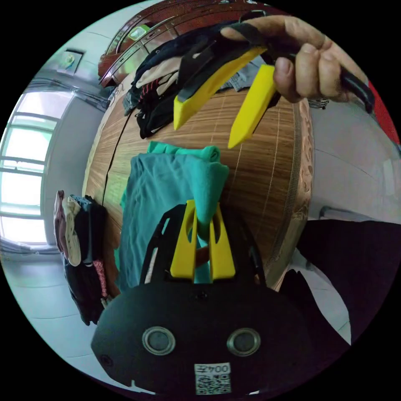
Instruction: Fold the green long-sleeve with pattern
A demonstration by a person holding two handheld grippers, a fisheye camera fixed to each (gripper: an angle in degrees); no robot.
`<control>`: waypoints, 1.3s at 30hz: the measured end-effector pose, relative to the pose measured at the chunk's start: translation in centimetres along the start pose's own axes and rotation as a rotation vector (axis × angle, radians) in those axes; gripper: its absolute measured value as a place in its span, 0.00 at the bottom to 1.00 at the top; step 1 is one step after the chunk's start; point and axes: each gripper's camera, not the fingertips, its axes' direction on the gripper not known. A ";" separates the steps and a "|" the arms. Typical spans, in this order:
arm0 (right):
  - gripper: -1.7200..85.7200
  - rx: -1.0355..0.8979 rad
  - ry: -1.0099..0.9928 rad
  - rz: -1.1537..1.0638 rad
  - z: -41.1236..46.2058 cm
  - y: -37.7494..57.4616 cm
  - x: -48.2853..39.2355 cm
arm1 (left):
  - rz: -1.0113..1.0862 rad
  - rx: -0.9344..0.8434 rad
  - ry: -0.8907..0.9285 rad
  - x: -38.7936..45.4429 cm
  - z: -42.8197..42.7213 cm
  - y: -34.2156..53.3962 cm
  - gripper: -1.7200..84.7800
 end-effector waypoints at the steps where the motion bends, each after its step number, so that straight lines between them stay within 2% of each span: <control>1: 0.23 0.003 0.004 0.009 -0.2 -0.6 0.2 | -0.016 0.010 -0.004 -0.1 -0.5 0.4 0.04; 4: 0.24 -0.049 -0.004 0.012 0.5 -4.2 0.3 | -0.060 0.023 -0.003 -0.7 -1.5 1.1 0.03; 10: 0.25 -0.244 0.132 -0.101 6.2 -11.4 -4.4 | -0.115 0.034 0.013 -2.1 -3.6 1.7 0.03; 15: 0.10 -0.278 0.264 -0.147 8.9 -14.8 -9.3 | -0.169 0.053 0.031 -4.1 -6.2 2.1 0.02; 18: 0.09 -0.293 0.364 -0.180 10.4 -13.7 -14.4 | -0.270 0.074 0.071 -7.1 -8.6 3.1 0.02; 23: 0.09 -0.238 0.397 -0.189 13.9 -8.7 -25.6 | -0.693 0.218 0.328 -17.2 -15.5 11.4 0.02; 25: 0.09 -0.207 0.406 -0.198 16.3 -6.4 -29.7 | -0.780 0.282 0.348 -20.1 -18.4 15.4 0.02; 30: 0.09 -0.221 0.424 -0.260 27.9 -0.4 -38.1 | -1.065 0.372 0.508 -27.1 -22.7 27.7 0.02; 32: 0.09 -0.243 0.441 -0.263 32.7 0.9 -39.2 | -1.297 0.408 0.675 -29.7 -22.4 34.9 0.02; 34: 0.09 -0.254 0.454 -0.248 37.7 1.9 -39.5 | -1.435 0.446 0.756 -30.7 -21.9 39.7 0.02; 39: 0.09 -0.231 0.666 -0.267 51.8 5.4 -38.5 | -1.609 0.489 0.847 -31.9 -20.0 48.2 0.02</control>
